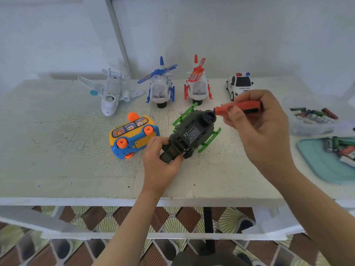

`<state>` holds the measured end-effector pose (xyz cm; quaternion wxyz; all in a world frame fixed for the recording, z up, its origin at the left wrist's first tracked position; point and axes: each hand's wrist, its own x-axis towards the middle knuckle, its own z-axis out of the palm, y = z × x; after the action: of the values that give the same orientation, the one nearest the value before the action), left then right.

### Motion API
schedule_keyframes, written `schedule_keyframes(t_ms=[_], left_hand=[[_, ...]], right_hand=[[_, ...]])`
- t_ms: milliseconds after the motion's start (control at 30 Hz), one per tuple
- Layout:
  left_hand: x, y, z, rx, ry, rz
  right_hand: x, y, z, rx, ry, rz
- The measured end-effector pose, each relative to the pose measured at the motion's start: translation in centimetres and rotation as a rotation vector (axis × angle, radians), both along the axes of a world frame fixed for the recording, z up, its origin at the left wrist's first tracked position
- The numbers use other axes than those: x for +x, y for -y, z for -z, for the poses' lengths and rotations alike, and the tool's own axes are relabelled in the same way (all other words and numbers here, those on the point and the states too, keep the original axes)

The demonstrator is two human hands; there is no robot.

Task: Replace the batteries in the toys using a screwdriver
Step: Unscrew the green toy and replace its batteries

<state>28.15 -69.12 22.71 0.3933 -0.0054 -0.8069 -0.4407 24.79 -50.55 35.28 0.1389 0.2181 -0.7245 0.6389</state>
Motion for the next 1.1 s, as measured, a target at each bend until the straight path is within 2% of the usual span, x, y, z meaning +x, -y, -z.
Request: schedule_keyframes(t_ms=[233, 467, 733, 1100], left_hand=[[-0.2, 0.2, 0.2, 0.023, 0.013, -0.011], [-0.2, 0.1, 0.1, 0.025, 0.017, -0.005], [-0.2, 0.2, 0.1, 0.022, 0.013, -0.008], [-0.2, 0.1, 0.1, 0.023, 0.018, -0.007]], right_hand=[[-0.2, 1.2, -0.8, 0.286, -0.222, -0.032], [-0.5, 2.1, -1.5, 0.408, -0.322, -0.052], [-0.3, 2.2, -1.4, 0.298, -0.259, -0.118], [-0.2, 2.4, -0.8, 0.346, -0.277, -0.139]])
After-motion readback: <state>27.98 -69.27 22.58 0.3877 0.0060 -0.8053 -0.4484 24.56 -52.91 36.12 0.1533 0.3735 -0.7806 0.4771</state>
